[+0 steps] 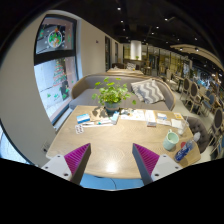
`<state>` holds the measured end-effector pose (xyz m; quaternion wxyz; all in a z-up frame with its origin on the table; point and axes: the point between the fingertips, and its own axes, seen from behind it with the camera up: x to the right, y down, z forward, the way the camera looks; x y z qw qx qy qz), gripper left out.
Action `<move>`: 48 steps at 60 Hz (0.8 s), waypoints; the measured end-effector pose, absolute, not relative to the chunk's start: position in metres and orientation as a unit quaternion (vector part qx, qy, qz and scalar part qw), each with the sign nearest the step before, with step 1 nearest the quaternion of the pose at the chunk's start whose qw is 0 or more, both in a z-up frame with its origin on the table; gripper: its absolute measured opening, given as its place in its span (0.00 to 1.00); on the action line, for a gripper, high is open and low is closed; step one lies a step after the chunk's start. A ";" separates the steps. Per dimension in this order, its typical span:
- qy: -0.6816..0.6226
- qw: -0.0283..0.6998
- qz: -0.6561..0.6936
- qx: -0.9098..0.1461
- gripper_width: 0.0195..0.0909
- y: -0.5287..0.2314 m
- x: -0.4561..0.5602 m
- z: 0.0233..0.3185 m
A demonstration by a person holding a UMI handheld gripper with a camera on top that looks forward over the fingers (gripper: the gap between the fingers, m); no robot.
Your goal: Pour water
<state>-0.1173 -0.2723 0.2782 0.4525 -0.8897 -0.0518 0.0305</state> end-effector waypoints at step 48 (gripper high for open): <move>0.077 0.463 -0.035 -0.882 0.93 -0.243 0.297 0.104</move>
